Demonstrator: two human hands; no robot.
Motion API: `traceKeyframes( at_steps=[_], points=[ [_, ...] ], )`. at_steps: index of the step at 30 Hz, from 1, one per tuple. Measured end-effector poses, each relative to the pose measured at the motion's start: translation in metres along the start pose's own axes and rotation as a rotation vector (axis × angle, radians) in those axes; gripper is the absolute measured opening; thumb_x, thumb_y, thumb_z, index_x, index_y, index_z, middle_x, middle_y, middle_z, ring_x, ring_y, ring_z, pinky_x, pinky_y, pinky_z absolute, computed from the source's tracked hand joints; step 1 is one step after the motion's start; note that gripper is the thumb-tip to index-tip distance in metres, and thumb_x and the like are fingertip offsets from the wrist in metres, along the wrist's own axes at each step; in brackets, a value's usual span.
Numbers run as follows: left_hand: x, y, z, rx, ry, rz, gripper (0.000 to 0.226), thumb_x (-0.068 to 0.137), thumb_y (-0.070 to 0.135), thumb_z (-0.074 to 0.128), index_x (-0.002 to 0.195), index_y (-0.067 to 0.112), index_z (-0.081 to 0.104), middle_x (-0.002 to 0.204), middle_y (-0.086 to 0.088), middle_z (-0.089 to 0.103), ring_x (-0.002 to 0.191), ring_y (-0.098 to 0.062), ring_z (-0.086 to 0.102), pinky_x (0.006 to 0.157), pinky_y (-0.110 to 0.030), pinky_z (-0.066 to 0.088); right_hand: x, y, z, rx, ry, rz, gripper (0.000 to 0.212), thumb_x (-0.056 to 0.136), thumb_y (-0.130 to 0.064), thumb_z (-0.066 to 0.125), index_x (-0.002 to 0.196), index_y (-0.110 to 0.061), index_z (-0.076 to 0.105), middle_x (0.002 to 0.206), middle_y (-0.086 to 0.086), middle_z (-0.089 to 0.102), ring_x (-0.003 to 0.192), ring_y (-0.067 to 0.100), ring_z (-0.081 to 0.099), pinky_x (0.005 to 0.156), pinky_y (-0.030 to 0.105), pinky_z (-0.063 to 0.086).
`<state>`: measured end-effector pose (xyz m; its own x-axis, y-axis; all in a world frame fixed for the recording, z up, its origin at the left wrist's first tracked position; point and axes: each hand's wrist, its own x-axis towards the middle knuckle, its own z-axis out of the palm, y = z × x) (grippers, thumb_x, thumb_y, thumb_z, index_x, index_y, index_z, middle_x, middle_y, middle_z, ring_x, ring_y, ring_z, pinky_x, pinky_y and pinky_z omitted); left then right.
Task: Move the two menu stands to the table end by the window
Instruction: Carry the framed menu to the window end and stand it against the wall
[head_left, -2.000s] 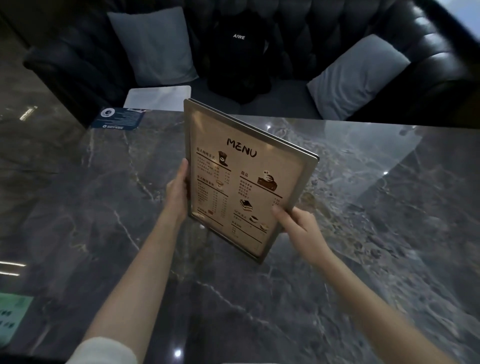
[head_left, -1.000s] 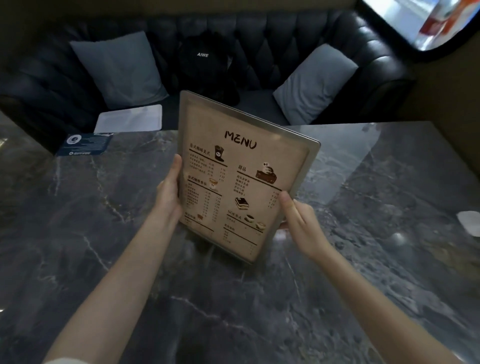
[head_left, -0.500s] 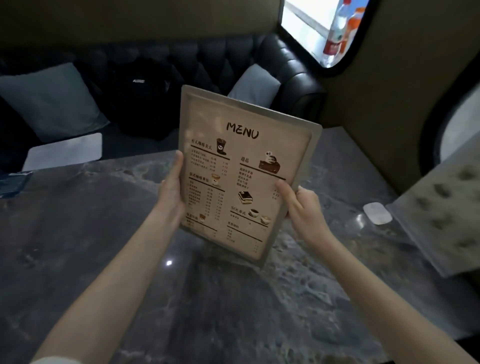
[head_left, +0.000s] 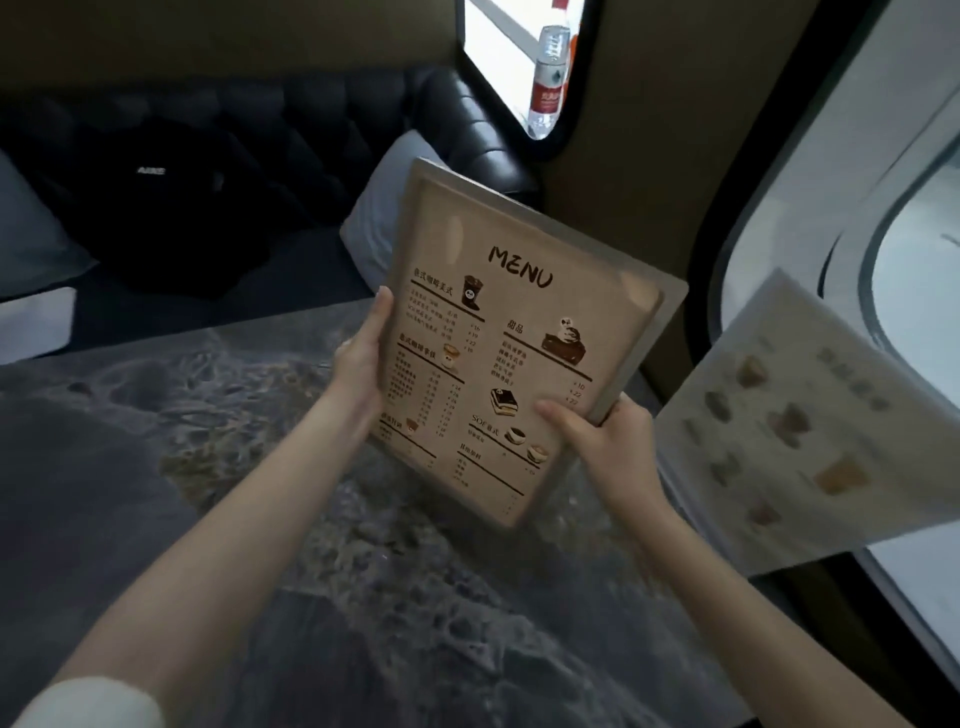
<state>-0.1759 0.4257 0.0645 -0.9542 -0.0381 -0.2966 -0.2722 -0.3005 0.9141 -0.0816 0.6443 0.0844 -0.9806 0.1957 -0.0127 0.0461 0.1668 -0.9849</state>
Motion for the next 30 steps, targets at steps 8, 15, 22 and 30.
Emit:
traceKeyframes(
  at_steps=[8, 15, 22, 30],
  points=[
    [0.064, -0.015, 0.061, 0.028, -0.163, 0.001, 0.081, 0.067, 0.061, 0.069, 0.124, 0.005, 0.058, 0.13, -0.02, 0.059, 0.118, -0.034, 0.058, 0.104, -0.052, 0.042, 0.04, 0.018, -0.052, 0.011, 0.016, 0.089, 0.024, 0.074, -0.011, 0.073, 0.097, -0.007, 0.068, 0.098, 0.005, 0.072, 0.081, 0.005, 0.068, 0.068, 0.021, 0.059],
    [0.12, -0.023, 0.107, 0.084, -0.243, -0.035, 0.083, 0.067, 0.062, 0.068, 0.127, 0.005, 0.056, 0.132, -0.02, 0.057, 0.121, -0.035, 0.056, 0.103, -0.051, 0.044, 0.074, 0.033, -0.071, 0.021, 0.102, 0.115, 0.023, 0.075, -0.009, 0.072, 0.096, -0.001, 0.068, 0.101, 0.011, 0.072, 0.092, 0.022, 0.069, 0.07, 0.023, 0.058],
    [0.163, -0.027, 0.147, 0.149, -0.331, -0.061, 0.06, 0.079, 0.057, 0.055, 0.116, 0.01, 0.064, 0.124, -0.016, 0.061, 0.102, -0.025, 0.065, 0.083, -0.031, 0.058, 0.101, 0.055, -0.074, 0.062, 0.241, 0.167, 0.032, 0.07, -0.015, 0.077, 0.099, -0.004, 0.068, 0.095, 0.003, 0.071, 0.09, 0.016, 0.068, 0.069, 0.015, 0.056],
    [0.206, -0.036, 0.165, 0.168, -0.396, -0.066, 0.078, 0.074, 0.061, 0.057, 0.126, 0.003, 0.055, 0.137, -0.025, 0.049, 0.123, -0.037, 0.053, 0.104, -0.046, 0.045, 0.123, 0.07, -0.07, 0.033, 0.303, 0.166, 0.029, 0.071, -0.017, 0.077, 0.097, -0.008, 0.07, 0.086, -0.007, 0.068, 0.086, 0.008, 0.066, 0.07, 0.011, 0.053]
  ],
)
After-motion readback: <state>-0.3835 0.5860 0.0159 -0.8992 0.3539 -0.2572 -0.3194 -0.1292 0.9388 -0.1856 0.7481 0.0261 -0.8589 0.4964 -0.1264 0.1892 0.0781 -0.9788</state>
